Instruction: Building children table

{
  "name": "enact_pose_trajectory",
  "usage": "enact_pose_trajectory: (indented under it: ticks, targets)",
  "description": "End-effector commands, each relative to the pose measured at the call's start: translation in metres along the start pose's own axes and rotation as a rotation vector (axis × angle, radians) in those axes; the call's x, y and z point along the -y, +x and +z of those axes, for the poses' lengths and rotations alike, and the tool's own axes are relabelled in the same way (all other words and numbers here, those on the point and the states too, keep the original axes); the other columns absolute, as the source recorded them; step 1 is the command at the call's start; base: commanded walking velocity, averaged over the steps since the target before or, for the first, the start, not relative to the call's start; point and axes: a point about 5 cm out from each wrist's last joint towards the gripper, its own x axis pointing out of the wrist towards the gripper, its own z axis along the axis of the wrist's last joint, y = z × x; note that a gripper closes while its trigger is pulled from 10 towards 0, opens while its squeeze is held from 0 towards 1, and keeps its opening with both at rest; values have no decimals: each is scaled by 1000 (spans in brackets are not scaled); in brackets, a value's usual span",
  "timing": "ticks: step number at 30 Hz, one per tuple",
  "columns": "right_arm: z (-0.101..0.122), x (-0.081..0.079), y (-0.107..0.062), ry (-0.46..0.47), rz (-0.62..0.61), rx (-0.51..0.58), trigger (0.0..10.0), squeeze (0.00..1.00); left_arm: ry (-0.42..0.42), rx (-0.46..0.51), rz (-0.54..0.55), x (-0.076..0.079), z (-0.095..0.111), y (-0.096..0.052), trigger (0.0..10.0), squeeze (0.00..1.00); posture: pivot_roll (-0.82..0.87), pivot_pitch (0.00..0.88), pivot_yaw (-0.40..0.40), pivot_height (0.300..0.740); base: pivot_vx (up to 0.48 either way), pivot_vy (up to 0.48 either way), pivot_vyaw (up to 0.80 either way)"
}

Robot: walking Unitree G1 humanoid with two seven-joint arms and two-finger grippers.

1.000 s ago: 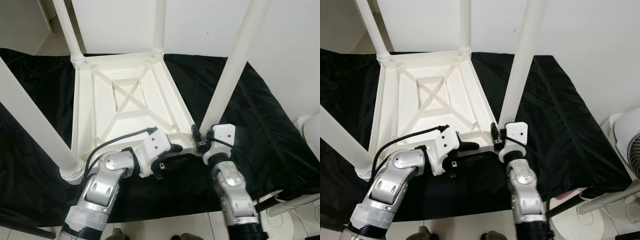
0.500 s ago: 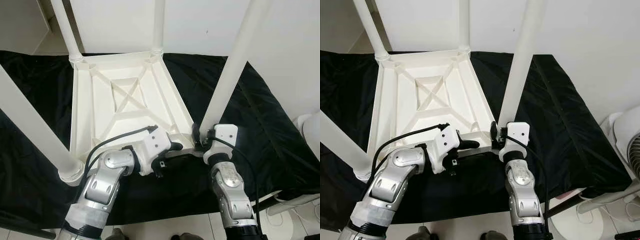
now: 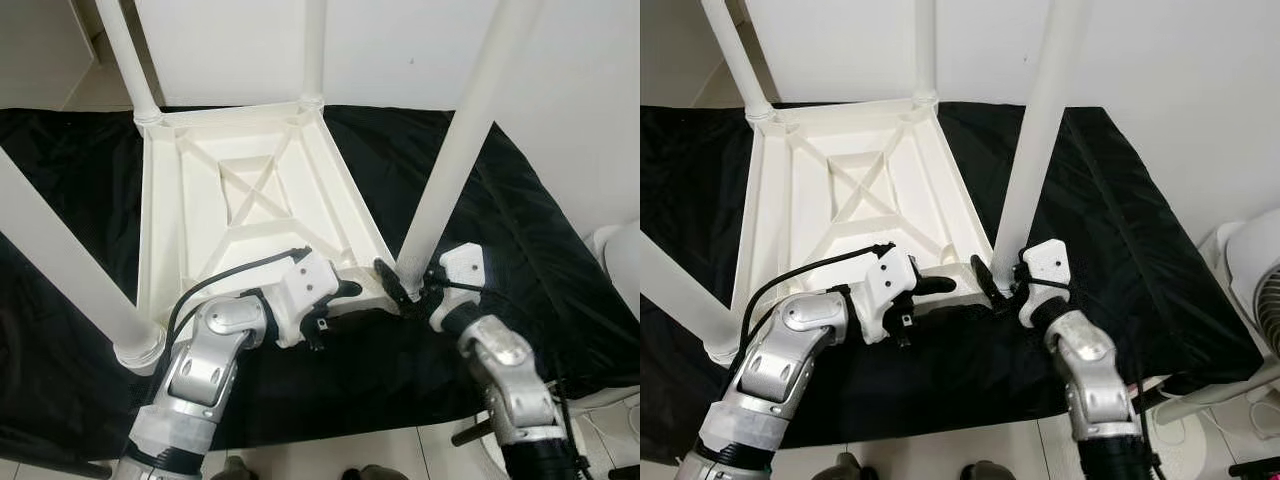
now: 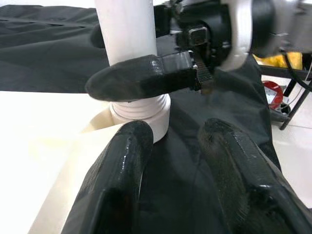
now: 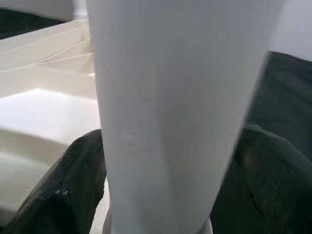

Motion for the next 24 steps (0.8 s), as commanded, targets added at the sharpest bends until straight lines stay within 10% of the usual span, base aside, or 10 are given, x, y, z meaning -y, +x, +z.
enact_pose_trajectory:
  ticks: [1, 5, 7, 8, 19, 21, 24]
  targets:
    - [1, 3, 5, -19, 83, -1, 10000, 0, -12, -1, 121, -7, 0, 1, 10000, 0, -89, 52, 14, 740, 0, 0, 0]
    - [1, 6, 10, -23, 154, -16, 9804, 0, -8, 1, 121, -8, 0, 1, 10000, 0, -82, 51, 12, 740, 0, 0, 0]
    - [-2, 7, 10, -22, 201, -39, 745, 0, -5, 1, 126, -8, 1, 0, 10000, 0, -76, 50, 10, 740, 0, 0, 0]
    - [-4, 8, 10, -23, 217, -47, 0, 0, -5, 1, 130, -9, 1, 0, 10000, 0, -76, 50, 10, 740, 0, 0, 0]
    - [-9, 12, 4, 6, 230, -66, 0, 0, -9, -1, 133, -8, 0, -1, 10000, 0, -77, 55, 8, 740, 0, 0, 0]
    - [-9, 12, 3, 11, 203, -62, 10000, 0, -10, 1, 131, -8, 1, 0, 10000, 0, -83, 56, 9, 740, 0, 0, 0]
    - [-6, 15, 5, 45, 124, -42, 10000, 0, -9, 2, 128, -8, 1, 0, 10000, 0, -84, 57, 8, 740, 0, 0, 0]
